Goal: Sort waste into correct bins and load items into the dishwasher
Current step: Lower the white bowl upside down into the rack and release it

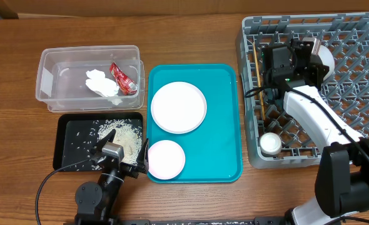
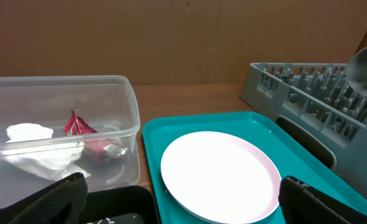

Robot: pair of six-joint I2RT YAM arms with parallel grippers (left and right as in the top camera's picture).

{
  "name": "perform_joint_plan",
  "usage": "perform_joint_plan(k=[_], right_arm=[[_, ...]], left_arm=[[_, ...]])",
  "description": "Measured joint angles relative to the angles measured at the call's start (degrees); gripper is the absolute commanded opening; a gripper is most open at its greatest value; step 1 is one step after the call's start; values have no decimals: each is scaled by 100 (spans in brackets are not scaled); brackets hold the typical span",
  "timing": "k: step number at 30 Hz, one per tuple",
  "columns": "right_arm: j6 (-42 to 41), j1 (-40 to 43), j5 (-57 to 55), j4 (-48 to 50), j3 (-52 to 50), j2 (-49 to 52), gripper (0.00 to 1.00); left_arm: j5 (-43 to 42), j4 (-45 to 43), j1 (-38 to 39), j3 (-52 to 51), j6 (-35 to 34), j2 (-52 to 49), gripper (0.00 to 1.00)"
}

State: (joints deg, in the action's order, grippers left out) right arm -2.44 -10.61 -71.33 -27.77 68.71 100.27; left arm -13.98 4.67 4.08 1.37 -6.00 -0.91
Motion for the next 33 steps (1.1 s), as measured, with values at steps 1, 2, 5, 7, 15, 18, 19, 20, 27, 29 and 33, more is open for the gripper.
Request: perform_joint_plan(k=[1, 2, 5, 7, 15, 18, 19, 20, 27, 29, 33], right_arm=[[11, 4, -7, -96, 2, 22, 4], [31, 2, -28, -179, 2, 57, 4], [39, 7, -114, -321, 4, 149, 4], [33, 0, -149, -361, 4, 160, 4], [48, -129, -282, -391, 4, 160, 4], [74, -144, -365, -197, 4, 166, 4], [94, -142, -396, -107, 4, 170, 4], [127, -142, -413, -9, 7, 175, 4], [461, -42, -459, 223, 9, 227, 4], [501, 7, -452, 153, 9, 234, 4], [551, 39, -442, 63, 9, 238, 4]], left_arm=[[0, 0, 0, 0, -2, 2, 100], [0, 0, 0, 0, 0, 2, 100], [0, 0, 0, 0, -2, 2, 100], [0, 0, 0, 0, -2, 2, 100], [0, 0, 0, 0, -2, 2, 100], [0, 2, 0, 0, -2, 2, 100], [0, 0, 0, 0, -2, 2, 100], [0, 0, 0, 0, 0, 2, 100], [0, 0, 0, 0, 0, 0, 100], [0, 0, 0, 0, -2, 0, 100], [0, 0, 0, 0, 0, 0, 100]])
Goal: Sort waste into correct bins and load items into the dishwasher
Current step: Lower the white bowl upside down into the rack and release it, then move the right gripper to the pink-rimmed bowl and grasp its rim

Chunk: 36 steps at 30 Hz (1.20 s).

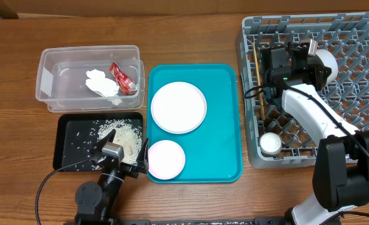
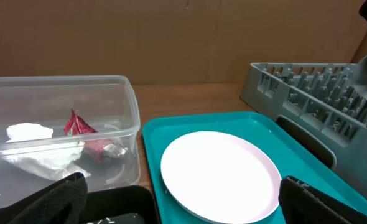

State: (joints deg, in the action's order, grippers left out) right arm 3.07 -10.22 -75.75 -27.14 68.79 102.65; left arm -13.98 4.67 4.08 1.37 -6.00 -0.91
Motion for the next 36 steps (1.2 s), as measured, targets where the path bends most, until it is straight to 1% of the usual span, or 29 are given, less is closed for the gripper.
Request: perform_joint_plan(k=[6, 8, 9, 11, 13, 17, 20, 22, 25, 28, 31, 34, 36], right_arm=[[13, -55, 46, -289, -2, 0, 4], [11, -149, 48, -415, -2, 2, 6], [-9, -216, 59, -518, 0, 0, 9], [-61, -382, 107, -654, -2, 2, 21], [-85, -590, 155, -758, -2, 2, 28], [-142, -951, 201, -859, -4, 2, 48], [-245, -1178, 212, -955, -7, -4, 56], [-341, -1307, 286, -1008, -7, -57, 59], [-422, -1467, 614, -1270, -7, -317, 61], [-629, -1707, 1532, -1836, 42, -909, 64], [-817, -1915, 3150, -2208, 164, -1576, 63], [-916, -2009, 5355, -2422, 249, -2103, 52], [-994, -2068, 6924, -2483, 280, -2247, 51]], left_arm=[[0, 0, 0, 0, -2, 0, 100], [0, 0, 0, 0, -2, 2, 100], [0, 0, 0, 0, -2, 0, 100], [0, 0, 0, 0, -2, 2, 100], [0, 2, 0, 0, -2, 2, 100], [0, 2, 0, 0, -2, 2, 100], [0, 2, 0, 0, -2, 2, 100], [0, 0, 0, 0, -2, 2, 100], [0, 0, 0, 0, -2, 2, 100], [0, 0, 0, 0, -2, 2, 100], [0, 0, 0, 0, -2, 2, 100], [0, 0, 0, 0, -2, 2, 100], [0, 0, 0, 0, 0, 2, 100]])
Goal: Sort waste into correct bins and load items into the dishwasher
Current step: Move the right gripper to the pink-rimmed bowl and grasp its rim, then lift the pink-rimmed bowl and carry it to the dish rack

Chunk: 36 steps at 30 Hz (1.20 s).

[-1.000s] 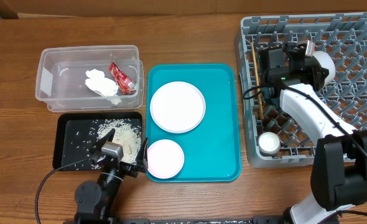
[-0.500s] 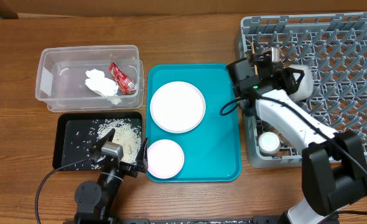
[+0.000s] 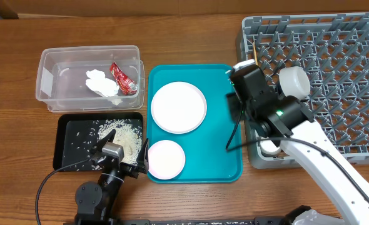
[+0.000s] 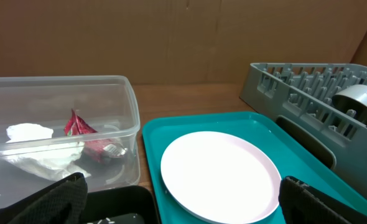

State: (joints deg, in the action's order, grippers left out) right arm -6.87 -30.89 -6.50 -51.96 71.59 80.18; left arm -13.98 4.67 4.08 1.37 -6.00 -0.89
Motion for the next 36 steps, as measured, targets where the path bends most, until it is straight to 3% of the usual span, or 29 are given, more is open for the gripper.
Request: perform_joint_plan(k=[2, 6, 11, 17, 21, 23, 25, 36], right_arm=[[-39, -129, 1150, -101, 2, 39, 51], [-63, -693, 2122, -503, 2, 407, 49], [-83, -1388, 2109, -737, -2, 1207, 47], [-157, -1762, 2004, -350, -2, 2017, 47], [-216, -1884, 1963, -129, -2, 2559, 24], [-249, -1849, 1950, -125, -2, 2726, 18], [-310, -1755, 1950, -138, -9, 2778, 4], [-516, -984, 1545, -850, 87, 2564, 4]], left_arm=[[0, 0, 0, 0, -2, 0, 100], [0, 0, 0, 0, -2, 0, 100], [0, 0, 0, 0, -2, 0, 100], [0, 0, 0, 0, -2, 0, 100], [0, 0, 0, 0, -2, 0, 100], [0, 0, 0, 0, -2, 0, 100], [0, 0, 0, 0, -2, 0, 100], [0, 0, 0, 0, 0, 0, 100]])
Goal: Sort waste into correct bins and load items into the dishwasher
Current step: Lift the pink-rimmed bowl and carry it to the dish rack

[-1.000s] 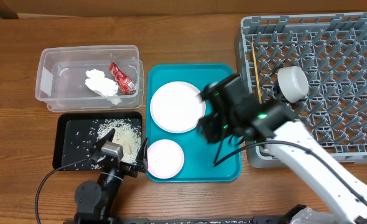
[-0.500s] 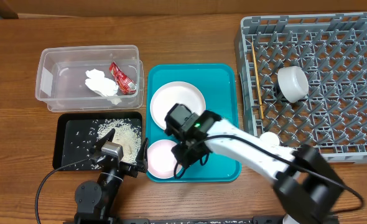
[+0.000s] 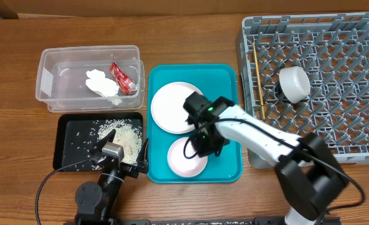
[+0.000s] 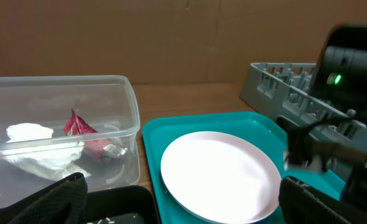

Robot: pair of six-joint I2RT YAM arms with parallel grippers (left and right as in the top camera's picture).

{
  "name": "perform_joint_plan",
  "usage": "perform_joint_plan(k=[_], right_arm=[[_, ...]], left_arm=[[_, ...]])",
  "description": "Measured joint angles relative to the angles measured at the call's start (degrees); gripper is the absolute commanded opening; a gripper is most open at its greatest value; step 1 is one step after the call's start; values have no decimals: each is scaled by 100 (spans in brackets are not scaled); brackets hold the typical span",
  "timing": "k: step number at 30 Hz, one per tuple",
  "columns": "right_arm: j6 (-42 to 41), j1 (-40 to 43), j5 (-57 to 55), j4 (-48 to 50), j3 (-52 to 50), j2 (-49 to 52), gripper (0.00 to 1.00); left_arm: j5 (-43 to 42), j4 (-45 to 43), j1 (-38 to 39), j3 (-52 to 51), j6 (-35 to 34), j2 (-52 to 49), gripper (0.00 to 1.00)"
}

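Note:
My right gripper [image 3: 200,142] is down on the teal tray [image 3: 225,81], at the upper right rim of the small white plate [image 3: 183,161]. It seems shut on that rim, though its wrist hides the fingertips. The large white plate [image 3: 169,106] [image 4: 218,174] lies just behind it. A white bowl [image 3: 294,83] lies in the grey dish rack [image 3: 334,125]. My left gripper [image 3: 119,161] [image 4: 183,205] rests open at the table's front edge, its dark fingers [image 4: 53,199] holding nothing.
At the back left, a clear bin [image 3: 47,69] holds a red wrapper [image 3: 123,78] and a crumpled white tissue [image 3: 102,82]. In front of it is a black tray [image 3: 72,134] with scattered rice. The right arm [image 4: 351,62] stretches from the rack's front left corner across the tray.
The right gripper has moved from the rack's left edge to the small plate on the teal tray. That plate now sits a little further right. The left arm is unchanged.
The right gripper first held the white bowl over the back of the rack, and was still there a second later. Then the bowl lay in the rack with the arm over the tray's right edge. Now the gripper is at the small plate.

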State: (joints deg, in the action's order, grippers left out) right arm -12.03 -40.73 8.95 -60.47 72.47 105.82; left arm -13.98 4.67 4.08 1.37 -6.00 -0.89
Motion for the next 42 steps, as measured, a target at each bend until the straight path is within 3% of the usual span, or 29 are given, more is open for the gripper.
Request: perform_joint_plan(k=[4, 10, 17, 29, 42], right_arm=[[-203, 118, -1255, -44, 203, -809, 4], [-660, 352, -4367, 466, 442, -2391, 4], [-804, 1534, -6730, 643, 487, -2653, 4], [-957, 3873, -7458, 916, 481, -1587, 4], [-284, 4249, -7676, 1823, 472, -387, 4]], left_arm=[[0, 0, 0, 0, -2, 0, 100], [0, 0, 0, 0, -2, 0, 100], [0, 0, 0, 0, -2, 0, 100], [0, 0, 0, 0, -2, 0, 100], [0, 0, 0, 0, -2, 0, 100]])
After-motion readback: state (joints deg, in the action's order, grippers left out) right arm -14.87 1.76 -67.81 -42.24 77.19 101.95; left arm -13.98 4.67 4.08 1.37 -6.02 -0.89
